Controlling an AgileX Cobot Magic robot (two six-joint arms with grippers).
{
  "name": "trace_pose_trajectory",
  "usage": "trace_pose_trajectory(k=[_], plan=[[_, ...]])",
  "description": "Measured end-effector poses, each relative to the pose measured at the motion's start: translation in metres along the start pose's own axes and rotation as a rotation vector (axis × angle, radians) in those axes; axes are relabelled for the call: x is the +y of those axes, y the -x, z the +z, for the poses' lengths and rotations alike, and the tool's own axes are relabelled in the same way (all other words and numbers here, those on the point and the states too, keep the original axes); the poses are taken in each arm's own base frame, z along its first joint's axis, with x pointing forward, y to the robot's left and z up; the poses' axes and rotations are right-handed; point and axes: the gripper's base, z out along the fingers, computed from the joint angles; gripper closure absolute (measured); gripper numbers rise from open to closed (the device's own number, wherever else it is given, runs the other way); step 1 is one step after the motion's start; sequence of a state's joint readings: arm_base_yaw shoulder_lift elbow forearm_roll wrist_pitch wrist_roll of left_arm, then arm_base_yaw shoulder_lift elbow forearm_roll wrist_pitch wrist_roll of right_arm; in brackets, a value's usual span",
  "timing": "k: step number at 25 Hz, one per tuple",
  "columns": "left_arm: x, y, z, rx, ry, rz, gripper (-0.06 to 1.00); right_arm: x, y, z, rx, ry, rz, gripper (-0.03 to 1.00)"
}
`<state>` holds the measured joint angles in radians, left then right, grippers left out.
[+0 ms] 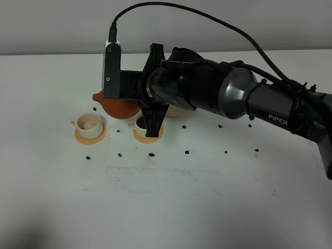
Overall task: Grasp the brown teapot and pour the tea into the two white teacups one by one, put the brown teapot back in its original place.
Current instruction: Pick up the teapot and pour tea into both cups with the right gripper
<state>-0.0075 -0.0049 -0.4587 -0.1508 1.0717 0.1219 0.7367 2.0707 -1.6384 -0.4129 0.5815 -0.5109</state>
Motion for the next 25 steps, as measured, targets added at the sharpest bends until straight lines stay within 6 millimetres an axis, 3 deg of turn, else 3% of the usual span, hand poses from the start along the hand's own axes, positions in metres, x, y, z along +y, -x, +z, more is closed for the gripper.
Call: trace_pose_trajectory(k=[11, 25], plan=[[0.0, 0.0, 0.0, 0.0, 0.0, 0.0, 0.78, -0.007, 0.016, 0.026, -0.016, -0.051, -0.074, 0.89], [0.0, 0.0, 0.0, 0.0, 0.0, 0.0, 0.78, 0.004, 0.012, 0.056, 0.028, -0.071, -0.298, 0.89]])
